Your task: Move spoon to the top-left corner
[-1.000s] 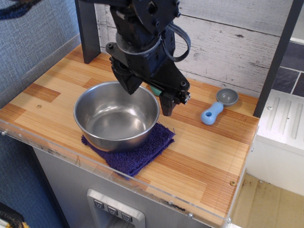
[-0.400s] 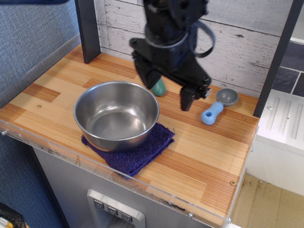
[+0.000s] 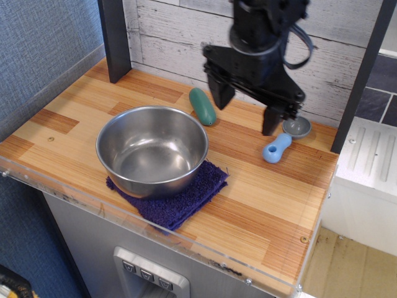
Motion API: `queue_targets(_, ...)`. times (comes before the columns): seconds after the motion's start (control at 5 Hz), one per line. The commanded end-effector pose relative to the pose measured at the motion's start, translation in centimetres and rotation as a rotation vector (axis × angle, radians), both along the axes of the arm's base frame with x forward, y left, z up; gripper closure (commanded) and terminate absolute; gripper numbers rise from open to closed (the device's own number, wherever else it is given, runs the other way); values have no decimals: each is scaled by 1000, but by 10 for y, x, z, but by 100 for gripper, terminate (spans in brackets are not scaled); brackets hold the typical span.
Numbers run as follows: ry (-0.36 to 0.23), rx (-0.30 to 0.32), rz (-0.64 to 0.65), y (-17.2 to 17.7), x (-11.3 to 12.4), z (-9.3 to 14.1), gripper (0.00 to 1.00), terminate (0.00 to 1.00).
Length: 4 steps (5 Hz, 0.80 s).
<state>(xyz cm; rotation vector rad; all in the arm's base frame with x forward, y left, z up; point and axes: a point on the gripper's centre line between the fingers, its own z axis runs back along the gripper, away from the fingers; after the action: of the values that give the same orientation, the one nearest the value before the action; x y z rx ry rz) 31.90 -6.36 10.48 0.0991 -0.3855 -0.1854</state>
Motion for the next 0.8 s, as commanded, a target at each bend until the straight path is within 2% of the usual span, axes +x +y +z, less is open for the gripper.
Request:
queue_targets(0.0,27,-43,-16,-23,30,-23,0,0)
queue_targets(0.4,80,-67,-21,-34,38,-56,0,0)
queue_targets(0.6,88,-63,-16,-36,42,-67,0,0)
